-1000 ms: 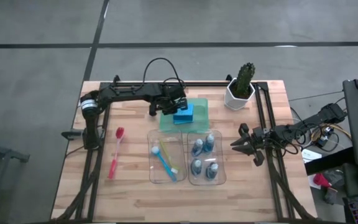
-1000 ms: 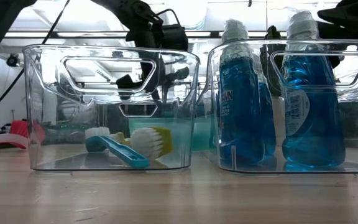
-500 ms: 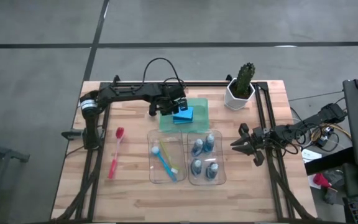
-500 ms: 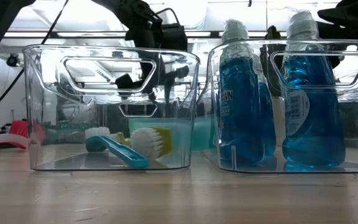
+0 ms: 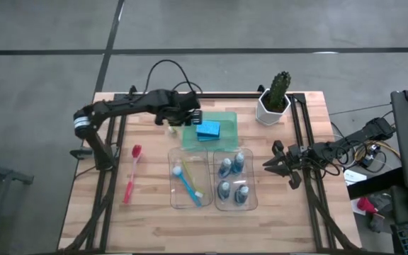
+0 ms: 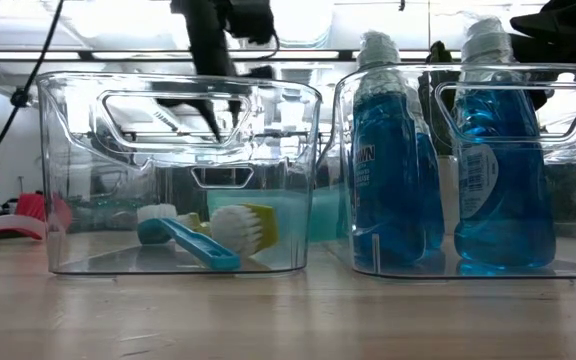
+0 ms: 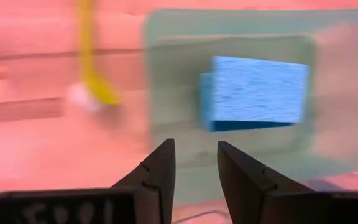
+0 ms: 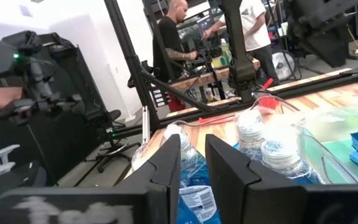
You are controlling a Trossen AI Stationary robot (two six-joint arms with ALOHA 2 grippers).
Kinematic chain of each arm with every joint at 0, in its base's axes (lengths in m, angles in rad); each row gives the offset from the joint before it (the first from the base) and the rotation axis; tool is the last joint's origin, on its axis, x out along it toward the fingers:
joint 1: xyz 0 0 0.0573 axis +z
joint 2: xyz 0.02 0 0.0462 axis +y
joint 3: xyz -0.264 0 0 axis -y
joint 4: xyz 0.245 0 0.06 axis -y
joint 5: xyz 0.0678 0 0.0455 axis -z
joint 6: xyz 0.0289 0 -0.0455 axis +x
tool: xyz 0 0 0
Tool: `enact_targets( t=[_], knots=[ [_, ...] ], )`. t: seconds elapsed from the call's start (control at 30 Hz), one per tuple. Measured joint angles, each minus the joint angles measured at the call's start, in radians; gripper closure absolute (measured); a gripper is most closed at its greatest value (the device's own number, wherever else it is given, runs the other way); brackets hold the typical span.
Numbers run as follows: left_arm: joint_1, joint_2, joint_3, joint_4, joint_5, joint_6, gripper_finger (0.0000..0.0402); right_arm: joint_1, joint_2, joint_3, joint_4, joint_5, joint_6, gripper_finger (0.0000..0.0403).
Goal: Pick & Place Kitchen Sink Supplies
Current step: Put the yellow toilet brush into the left transparent bin
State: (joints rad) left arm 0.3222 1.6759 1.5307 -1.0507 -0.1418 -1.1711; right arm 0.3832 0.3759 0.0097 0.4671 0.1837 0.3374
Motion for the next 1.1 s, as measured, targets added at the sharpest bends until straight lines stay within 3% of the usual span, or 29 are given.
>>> enact_targets(
  t=[0.17, 0.37, 0.47, 0.67, 0.83, 1.1],
  knots=[
    [0.035, -0.045, 0.000, -0.155, -0.064, -0.008, 0.0291, 0.000, 0.000, 0.000, 0.000, 0.000, 0.000, 0.0333],
    [0.147, -0.043, -0.050, -0.155, -0.101, 0.039, 0.0291, 0.000, 0.000, 0.000, 0.000, 0.000, 0.000, 0.0323],
    [0.232, -0.041, -0.122, -0.093, -0.034, 0.093, 0.0291, 0.000, 0.000, 0.000, 0.000, 0.000, 0.000, 0.0319],
    [0.338, -0.041, -0.281, 0.184, 0.149, 0.187, 0.0291, 0.000, 0.000, 0.000, 0.000, 0.000, 0.000, 0.0319],
    [0.364, -0.041, -0.396, 0.369, 0.154, 0.231, 0.0291, 0.000, 0.000, 0.000, 0.000, 0.000, 0.000, 0.0328],
    [0.381, -0.031, -0.511, 0.511, 0.149, 0.351, 0.0291, 0.000, 0.000, 0.000, 0.000, 0.000, 0.000, 0.0331]
  ],
)
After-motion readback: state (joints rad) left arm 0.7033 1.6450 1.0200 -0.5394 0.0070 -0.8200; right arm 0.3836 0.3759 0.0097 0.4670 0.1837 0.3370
